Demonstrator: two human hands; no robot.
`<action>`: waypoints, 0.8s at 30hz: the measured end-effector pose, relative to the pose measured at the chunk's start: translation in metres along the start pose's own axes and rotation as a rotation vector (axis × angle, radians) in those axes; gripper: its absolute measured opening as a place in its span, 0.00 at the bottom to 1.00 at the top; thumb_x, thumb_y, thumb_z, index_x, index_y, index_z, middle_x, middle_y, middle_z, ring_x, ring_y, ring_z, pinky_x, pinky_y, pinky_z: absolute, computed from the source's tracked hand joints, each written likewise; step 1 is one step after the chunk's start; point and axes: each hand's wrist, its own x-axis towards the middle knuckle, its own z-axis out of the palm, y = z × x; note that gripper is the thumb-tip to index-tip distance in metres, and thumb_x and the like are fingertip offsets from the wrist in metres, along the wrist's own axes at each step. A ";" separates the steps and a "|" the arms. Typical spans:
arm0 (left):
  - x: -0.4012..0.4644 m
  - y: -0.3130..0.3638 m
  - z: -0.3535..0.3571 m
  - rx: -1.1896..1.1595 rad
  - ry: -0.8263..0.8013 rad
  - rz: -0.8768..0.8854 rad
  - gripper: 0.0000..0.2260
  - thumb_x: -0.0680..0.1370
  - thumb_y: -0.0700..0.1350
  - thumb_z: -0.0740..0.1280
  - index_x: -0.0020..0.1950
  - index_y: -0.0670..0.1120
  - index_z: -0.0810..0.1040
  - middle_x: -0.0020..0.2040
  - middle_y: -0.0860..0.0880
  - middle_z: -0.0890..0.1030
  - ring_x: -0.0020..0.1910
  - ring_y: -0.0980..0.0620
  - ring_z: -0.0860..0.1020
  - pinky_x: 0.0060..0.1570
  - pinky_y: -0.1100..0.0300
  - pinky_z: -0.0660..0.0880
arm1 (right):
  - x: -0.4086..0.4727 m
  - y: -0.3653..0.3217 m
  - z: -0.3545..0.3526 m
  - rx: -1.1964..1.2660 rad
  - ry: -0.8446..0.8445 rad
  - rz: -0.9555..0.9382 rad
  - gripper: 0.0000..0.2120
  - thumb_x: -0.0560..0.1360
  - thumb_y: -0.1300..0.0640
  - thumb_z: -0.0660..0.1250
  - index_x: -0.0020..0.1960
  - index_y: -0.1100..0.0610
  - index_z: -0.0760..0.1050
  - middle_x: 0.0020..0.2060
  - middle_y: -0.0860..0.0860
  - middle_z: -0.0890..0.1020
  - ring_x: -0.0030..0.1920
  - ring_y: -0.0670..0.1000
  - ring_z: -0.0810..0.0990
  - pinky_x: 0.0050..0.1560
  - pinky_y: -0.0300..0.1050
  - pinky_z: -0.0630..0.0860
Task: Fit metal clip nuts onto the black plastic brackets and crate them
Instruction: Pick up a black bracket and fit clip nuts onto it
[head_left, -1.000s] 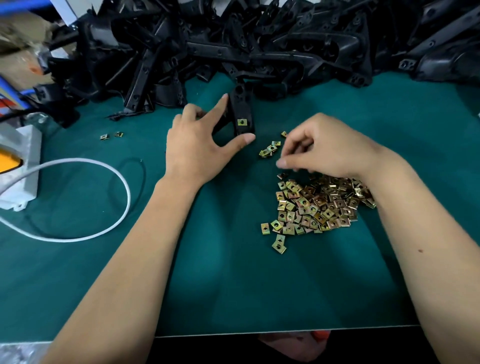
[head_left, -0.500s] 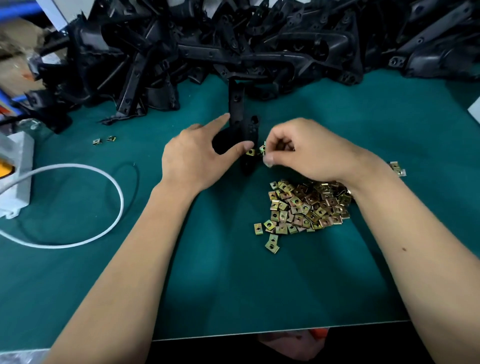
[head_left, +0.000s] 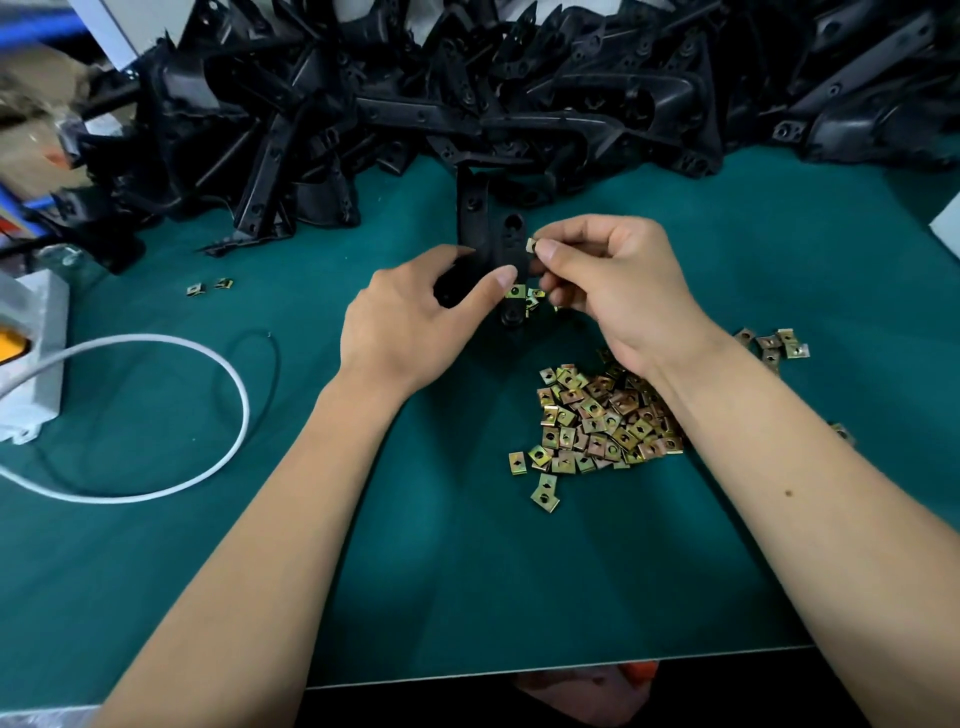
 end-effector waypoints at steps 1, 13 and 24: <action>0.000 0.000 0.000 0.002 -0.004 0.009 0.28 0.72 0.78 0.57 0.66 0.68 0.75 0.49 0.59 0.83 0.52 0.52 0.81 0.46 0.56 0.76 | 0.000 0.000 -0.001 0.009 -0.003 0.005 0.04 0.78 0.66 0.71 0.50 0.61 0.84 0.37 0.54 0.85 0.35 0.47 0.81 0.36 0.38 0.77; 0.001 -0.001 0.001 0.030 -0.019 0.054 0.30 0.73 0.78 0.55 0.73 0.72 0.66 0.63 0.57 0.83 0.61 0.50 0.80 0.56 0.52 0.77 | 0.003 -0.002 -0.006 0.061 0.005 -0.018 0.04 0.78 0.67 0.70 0.51 0.64 0.84 0.35 0.55 0.85 0.34 0.46 0.79 0.33 0.37 0.75; 0.000 -0.002 0.001 0.098 -0.039 0.094 0.32 0.72 0.78 0.53 0.75 0.72 0.63 0.59 0.55 0.83 0.56 0.49 0.81 0.51 0.53 0.77 | 0.004 -0.004 -0.010 -0.025 -0.078 -0.005 0.04 0.78 0.68 0.70 0.48 0.62 0.82 0.33 0.54 0.83 0.32 0.46 0.76 0.31 0.36 0.72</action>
